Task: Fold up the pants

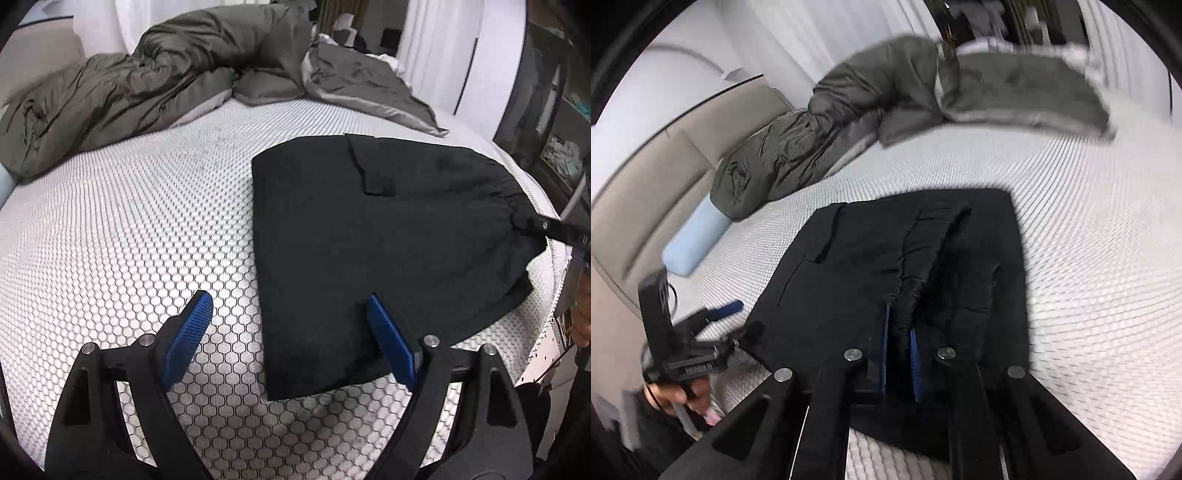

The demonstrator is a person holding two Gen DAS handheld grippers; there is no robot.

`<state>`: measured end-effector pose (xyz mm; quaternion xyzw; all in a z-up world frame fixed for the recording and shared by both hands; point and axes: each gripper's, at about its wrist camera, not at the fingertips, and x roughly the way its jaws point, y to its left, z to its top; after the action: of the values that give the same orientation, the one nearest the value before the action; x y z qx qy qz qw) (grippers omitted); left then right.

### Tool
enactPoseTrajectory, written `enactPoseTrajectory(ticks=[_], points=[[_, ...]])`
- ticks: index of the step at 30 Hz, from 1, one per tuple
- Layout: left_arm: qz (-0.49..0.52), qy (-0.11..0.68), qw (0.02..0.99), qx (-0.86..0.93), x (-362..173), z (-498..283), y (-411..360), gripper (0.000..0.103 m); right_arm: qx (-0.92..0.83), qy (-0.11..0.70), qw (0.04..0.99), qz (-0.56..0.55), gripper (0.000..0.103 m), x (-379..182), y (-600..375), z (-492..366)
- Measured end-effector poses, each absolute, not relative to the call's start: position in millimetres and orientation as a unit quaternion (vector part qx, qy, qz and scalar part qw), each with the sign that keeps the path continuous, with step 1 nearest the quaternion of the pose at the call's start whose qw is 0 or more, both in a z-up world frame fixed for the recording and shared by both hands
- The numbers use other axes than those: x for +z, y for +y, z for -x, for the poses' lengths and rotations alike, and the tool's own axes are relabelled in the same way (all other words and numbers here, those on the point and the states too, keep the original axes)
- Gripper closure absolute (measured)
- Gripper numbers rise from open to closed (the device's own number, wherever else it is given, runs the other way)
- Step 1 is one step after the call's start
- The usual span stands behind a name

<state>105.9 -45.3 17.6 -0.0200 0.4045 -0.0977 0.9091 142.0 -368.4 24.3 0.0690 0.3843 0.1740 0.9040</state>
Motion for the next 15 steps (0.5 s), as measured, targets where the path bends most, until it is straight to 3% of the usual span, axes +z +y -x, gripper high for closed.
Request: enactPoseTrajectory(ticks=[2, 6, 8, 9, 10, 15], points=[[0.014, 0.402, 0.91, -0.101, 20, -104, -47, 0.018, 0.146, 0.385, 0.91, -0.045, 0.094, 23, -372, -126], [0.008, 0.434, 0.896, -0.09, 3, -113, -52, 0.017, 0.118, 0.445, 0.887, -0.03, 0.081, -17, -384, -134], [0.015, 0.432, 0.897, -0.092, -3, -114, -49, 0.016, 0.137, 0.431, 0.889, -0.075, 0.065, -13, -397, -130], [0.018, 0.431, 0.897, -0.094, -4, -113, -48, 0.016, 0.137, 0.419, 0.893, -0.088, 0.048, -8, -403, -127], [0.022, 0.432, 0.897, -0.095, -5, -114, -47, 0.016, 0.134, 0.409, 0.898, -0.095, 0.042, -4, -407, -127], [0.017, 0.433, 0.896, -0.095, -6, -115, -48, 0.014, 0.146, 0.416, 0.887, -0.136, 0.042, -6, -416, -159]])
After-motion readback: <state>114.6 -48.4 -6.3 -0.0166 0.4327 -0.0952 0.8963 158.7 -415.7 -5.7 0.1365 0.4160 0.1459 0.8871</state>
